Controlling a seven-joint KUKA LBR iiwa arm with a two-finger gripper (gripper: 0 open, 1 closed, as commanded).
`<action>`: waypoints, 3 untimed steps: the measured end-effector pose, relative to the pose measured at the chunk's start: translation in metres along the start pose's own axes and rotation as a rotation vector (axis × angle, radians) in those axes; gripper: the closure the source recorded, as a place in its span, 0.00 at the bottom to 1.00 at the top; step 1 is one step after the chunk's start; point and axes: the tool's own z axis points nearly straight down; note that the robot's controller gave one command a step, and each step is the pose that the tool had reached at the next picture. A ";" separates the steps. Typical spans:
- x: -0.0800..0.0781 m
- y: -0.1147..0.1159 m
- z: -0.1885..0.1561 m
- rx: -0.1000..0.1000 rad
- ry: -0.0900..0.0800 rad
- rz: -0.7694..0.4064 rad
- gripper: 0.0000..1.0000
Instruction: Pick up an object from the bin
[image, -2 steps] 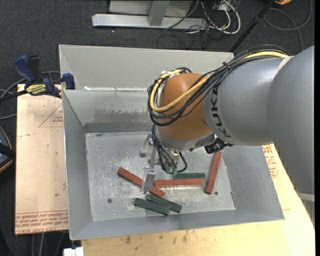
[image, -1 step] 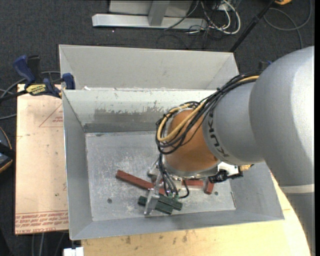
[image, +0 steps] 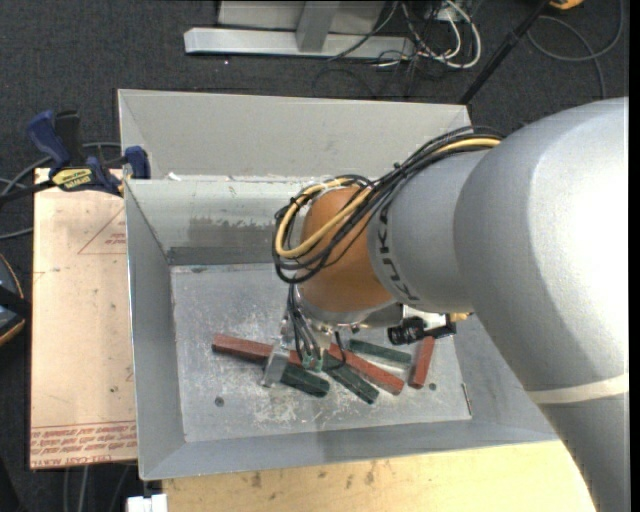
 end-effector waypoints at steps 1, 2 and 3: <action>0.000 0.000 0.000 0.000 0.000 0.000 1.00; 0.001 -0.001 -0.003 0.002 0.003 0.001 1.00; 0.003 -0.001 -0.018 0.006 0.010 0.000 1.00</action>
Offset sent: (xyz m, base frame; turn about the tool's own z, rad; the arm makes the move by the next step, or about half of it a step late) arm 0.0000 0.0000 0.0541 0.0000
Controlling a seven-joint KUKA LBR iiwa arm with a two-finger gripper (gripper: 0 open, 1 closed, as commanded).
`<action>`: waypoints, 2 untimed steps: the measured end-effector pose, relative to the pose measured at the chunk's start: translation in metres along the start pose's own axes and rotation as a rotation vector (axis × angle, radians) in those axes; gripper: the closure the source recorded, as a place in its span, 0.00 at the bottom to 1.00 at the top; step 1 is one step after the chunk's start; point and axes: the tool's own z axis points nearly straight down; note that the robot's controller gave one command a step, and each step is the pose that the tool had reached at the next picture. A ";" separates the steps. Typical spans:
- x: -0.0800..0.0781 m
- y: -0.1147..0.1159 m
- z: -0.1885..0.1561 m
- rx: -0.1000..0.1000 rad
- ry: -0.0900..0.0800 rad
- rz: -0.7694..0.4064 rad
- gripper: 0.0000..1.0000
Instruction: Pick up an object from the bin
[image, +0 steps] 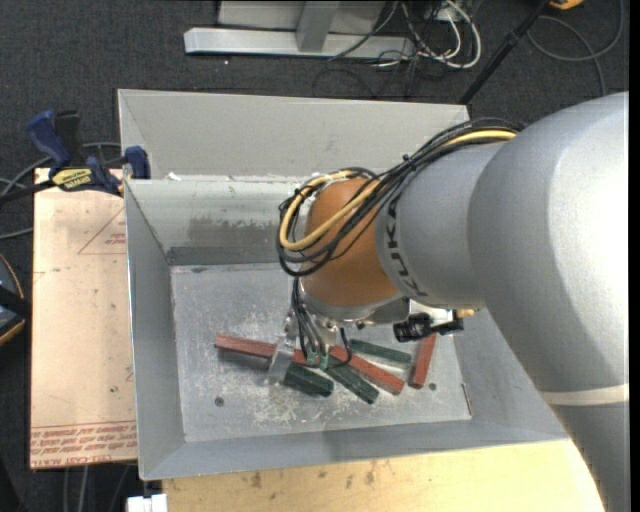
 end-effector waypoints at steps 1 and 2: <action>0.000 0.000 -0.015 -0.001 -0.002 0.000 1.00; -0.001 0.001 -0.026 -0.002 -0.003 0.000 1.00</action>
Offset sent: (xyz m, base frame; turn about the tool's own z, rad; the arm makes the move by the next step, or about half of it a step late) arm 0.0000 0.0001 0.0097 0.0000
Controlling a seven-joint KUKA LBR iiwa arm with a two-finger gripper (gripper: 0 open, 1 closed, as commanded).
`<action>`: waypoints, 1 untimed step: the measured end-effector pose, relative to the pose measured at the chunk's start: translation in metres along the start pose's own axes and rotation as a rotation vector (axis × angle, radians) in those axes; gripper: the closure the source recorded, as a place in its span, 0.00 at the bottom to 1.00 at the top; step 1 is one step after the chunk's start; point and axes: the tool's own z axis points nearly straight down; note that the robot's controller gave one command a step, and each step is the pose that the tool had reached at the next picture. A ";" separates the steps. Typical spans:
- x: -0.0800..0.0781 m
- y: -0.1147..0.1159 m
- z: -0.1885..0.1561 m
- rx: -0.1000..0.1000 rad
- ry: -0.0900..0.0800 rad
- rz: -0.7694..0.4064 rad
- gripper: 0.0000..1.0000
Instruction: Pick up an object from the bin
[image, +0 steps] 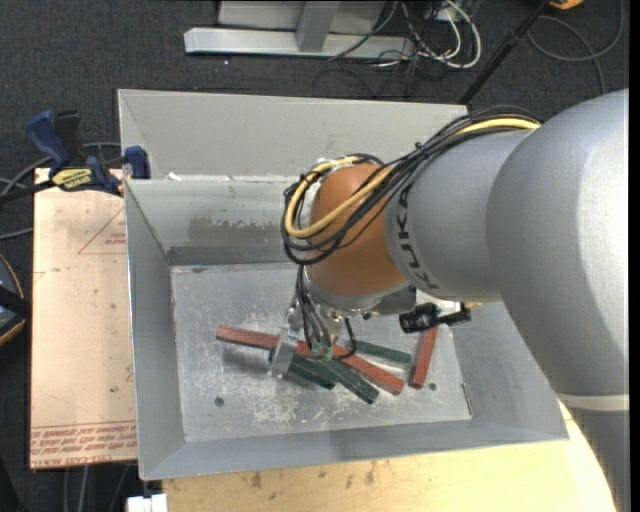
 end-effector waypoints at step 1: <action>0.001 0.000 -0.010 0.001 0.002 0.000 1.00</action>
Offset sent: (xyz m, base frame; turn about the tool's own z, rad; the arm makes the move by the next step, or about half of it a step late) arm -0.0003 -0.0002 0.0592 0.0000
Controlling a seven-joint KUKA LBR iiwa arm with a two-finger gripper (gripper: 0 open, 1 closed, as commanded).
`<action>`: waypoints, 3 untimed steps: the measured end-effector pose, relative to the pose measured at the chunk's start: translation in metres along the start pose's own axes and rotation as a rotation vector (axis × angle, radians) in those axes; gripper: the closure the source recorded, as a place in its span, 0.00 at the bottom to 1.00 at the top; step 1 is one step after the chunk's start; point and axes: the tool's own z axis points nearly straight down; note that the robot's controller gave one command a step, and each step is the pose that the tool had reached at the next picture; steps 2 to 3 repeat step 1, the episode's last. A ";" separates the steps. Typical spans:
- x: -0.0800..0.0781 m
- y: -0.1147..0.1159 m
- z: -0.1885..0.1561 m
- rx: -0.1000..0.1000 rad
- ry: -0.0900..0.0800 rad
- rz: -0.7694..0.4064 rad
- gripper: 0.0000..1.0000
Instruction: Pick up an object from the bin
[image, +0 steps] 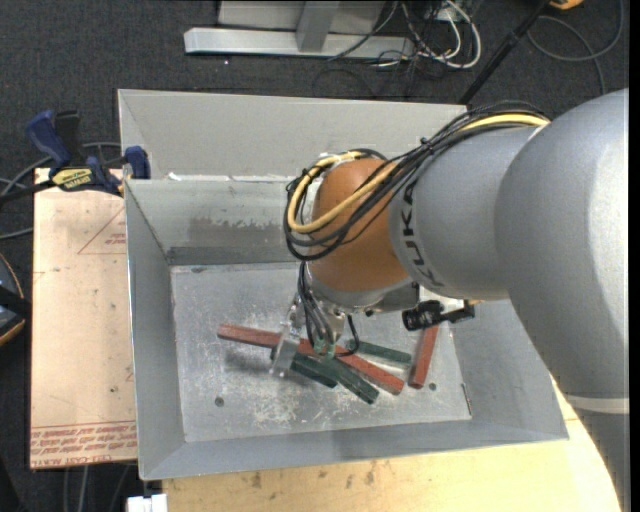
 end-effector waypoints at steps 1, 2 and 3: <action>0.000 0.000 -0.013 0.000 0.001 0.000 1.00; 0.000 0.000 -0.013 0.000 0.001 0.000 1.00; 0.000 0.000 -0.013 0.000 0.001 0.000 1.00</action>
Offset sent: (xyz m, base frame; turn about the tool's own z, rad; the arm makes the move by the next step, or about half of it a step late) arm -0.0001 0.0001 0.0655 0.0000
